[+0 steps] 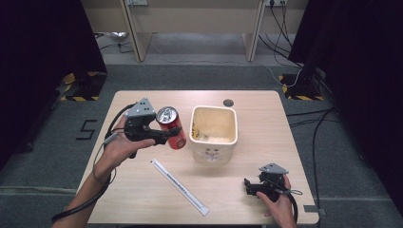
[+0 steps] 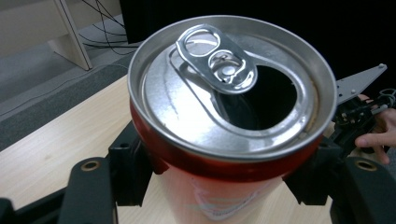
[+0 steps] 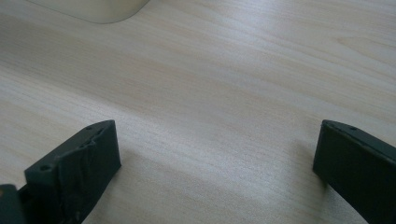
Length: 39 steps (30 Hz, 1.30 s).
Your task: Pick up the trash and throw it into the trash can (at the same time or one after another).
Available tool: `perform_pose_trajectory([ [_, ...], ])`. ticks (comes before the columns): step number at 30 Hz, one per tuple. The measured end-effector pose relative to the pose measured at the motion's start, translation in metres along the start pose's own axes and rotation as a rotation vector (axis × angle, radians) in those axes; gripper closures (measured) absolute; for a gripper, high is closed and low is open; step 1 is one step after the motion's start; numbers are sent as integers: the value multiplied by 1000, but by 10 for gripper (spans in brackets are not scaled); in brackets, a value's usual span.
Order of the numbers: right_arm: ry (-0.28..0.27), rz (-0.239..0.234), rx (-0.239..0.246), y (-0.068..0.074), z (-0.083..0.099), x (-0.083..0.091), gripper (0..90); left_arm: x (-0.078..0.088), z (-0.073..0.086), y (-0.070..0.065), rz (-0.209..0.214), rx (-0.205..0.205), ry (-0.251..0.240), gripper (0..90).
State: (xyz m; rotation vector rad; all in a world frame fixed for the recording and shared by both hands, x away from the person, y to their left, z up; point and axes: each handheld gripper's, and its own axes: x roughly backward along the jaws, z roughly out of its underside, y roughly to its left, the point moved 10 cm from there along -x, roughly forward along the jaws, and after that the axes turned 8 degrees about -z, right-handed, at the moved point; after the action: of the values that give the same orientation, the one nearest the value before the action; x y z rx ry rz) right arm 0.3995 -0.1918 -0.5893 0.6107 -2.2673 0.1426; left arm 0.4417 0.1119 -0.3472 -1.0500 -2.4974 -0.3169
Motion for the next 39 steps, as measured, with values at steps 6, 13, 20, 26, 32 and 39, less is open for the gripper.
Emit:
perform_pose_trajectory([
  [6,1,-1,-3,0,0,0,6,-8,-9,1,-1,-3,2,341],
  [13,0,0,0,0,0,0,6,-21,-19,0,5,0,5,341],
  [20,0,-2,-3,0,0,0,6,-34,-26,2,7,15,0,341],
  [26,0,-1,-1,0,0,0,6,-43,-31,1,11,24,1,341],
  [32,0,-1,-2,0,0,0,6,-53,-41,-5,21,16,0,341],
  [39,-1,-2,-5,1,0,0,6,-66,-49,-13,32,6,2,341],
])
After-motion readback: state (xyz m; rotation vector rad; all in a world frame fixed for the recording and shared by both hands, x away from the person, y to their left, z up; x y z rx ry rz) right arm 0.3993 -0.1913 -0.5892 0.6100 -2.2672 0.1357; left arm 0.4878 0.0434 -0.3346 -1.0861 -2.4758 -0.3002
